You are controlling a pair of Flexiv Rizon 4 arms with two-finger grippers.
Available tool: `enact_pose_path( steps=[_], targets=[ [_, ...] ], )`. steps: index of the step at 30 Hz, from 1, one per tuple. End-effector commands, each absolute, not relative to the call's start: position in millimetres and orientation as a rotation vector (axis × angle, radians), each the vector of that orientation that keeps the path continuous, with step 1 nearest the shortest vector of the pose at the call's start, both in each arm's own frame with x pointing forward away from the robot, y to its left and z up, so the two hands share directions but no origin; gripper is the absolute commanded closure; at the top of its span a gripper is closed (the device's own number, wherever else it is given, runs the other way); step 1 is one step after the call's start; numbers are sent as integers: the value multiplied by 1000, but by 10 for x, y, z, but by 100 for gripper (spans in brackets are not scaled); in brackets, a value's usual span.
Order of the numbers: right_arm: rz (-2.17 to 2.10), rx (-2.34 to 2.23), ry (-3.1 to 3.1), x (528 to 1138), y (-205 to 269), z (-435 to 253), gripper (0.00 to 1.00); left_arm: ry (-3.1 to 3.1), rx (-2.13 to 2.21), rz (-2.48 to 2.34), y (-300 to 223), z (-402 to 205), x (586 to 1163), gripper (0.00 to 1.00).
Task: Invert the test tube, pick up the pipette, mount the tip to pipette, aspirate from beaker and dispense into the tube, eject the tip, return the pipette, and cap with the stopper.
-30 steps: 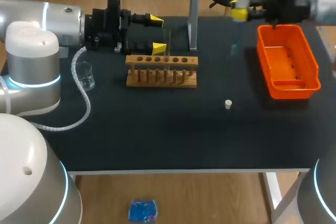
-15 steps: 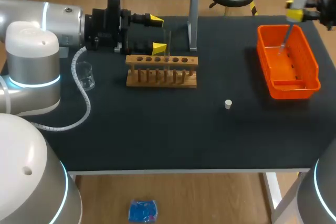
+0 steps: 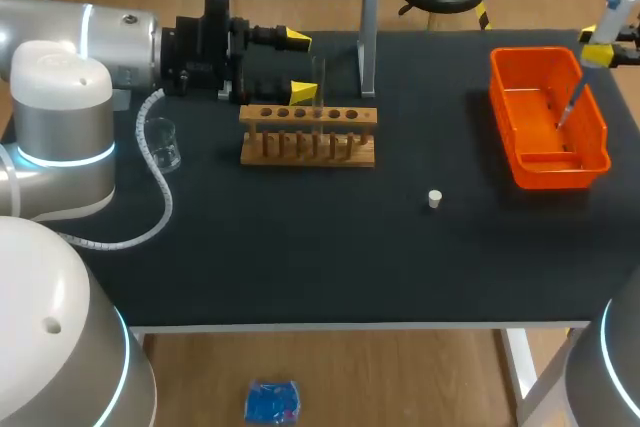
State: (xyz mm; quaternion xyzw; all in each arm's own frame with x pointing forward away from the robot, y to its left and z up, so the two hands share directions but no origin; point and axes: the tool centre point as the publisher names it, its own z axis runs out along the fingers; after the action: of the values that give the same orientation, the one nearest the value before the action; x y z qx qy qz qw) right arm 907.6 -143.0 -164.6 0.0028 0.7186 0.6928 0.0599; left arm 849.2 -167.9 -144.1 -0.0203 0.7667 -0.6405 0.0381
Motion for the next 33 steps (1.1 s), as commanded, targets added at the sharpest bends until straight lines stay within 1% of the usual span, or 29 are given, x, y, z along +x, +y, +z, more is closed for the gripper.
enact_pose_path(
  steps=[1, 33],
  targets=[
    [2113, -9, 2178, 9120, -1449, -1688, 100, 2354, -61, -1964, -1674, -1437, 8492, 0],
    [2113, -3, 2172, 9126, -1460, -1707, 100, 2354, -61, -1964, -1674, -1437, 8492, 0]
  ],
)
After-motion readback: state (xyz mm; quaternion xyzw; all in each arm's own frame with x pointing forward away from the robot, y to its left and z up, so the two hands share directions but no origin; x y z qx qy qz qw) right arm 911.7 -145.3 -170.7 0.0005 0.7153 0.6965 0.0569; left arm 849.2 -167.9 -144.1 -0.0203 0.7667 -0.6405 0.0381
